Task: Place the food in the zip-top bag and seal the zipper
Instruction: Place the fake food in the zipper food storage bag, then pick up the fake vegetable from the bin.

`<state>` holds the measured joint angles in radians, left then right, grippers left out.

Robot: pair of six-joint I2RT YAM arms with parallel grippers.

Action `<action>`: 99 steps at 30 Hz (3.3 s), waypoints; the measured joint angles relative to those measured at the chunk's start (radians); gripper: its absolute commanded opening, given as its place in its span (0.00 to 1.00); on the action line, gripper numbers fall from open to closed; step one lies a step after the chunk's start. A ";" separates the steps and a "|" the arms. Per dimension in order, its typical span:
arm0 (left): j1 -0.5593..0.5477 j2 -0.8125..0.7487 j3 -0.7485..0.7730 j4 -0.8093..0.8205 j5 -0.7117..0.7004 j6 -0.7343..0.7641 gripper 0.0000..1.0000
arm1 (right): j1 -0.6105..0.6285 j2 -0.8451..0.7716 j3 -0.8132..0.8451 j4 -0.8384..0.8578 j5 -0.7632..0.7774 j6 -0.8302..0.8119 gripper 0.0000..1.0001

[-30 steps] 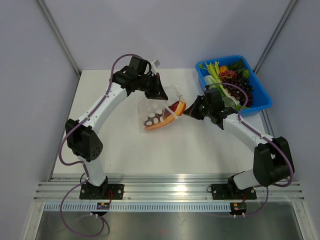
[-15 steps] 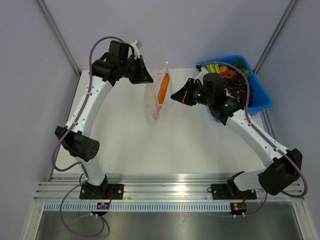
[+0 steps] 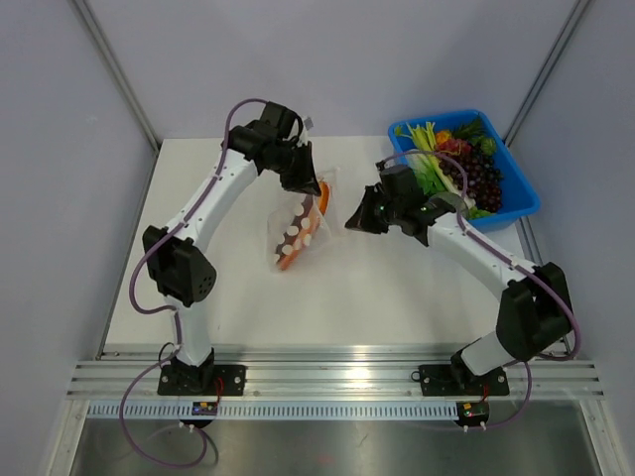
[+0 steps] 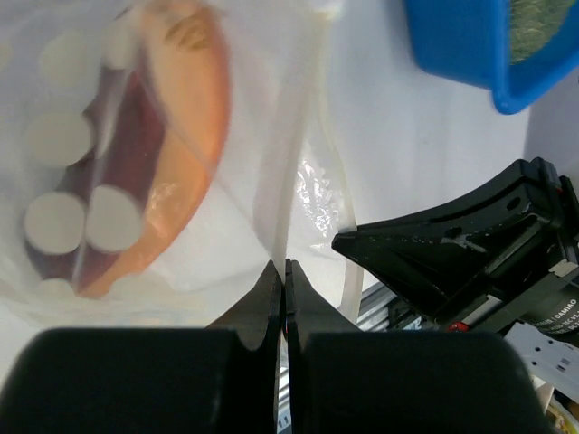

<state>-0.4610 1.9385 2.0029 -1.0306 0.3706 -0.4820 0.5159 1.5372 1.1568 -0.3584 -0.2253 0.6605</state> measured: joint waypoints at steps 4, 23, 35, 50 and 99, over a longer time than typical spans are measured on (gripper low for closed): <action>-0.001 -0.048 0.122 0.005 -0.001 0.003 0.00 | 0.000 -0.095 0.077 0.002 0.043 -0.024 0.00; -0.008 -0.091 -0.050 0.057 -0.003 0.003 0.00 | -0.109 -0.233 -0.032 -0.091 0.273 -0.101 0.56; -0.008 -0.092 -0.089 0.085 -0.001 -0.004 0.00 | -0.545 -0.044 0.232 -0.185 0.360 -0.285 0.97; -0.008 -0.127 -0.167 0.128 -0.002 -0.013 0.00 | -0.601 0.136 0.364 -0.267 0.307 -0.303 0.96; -0.025 -0.184 -0.232 0.156 -0.002 0.011 0.00 | -0.381 0.621 0.970 -0.198 0.472 -0.687 0.79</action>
<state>-0.4858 1.7542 1.7706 -0.8749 0.3683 -0.4709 0.1345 2.1582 2.1265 -0.5564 0.2470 -0.0261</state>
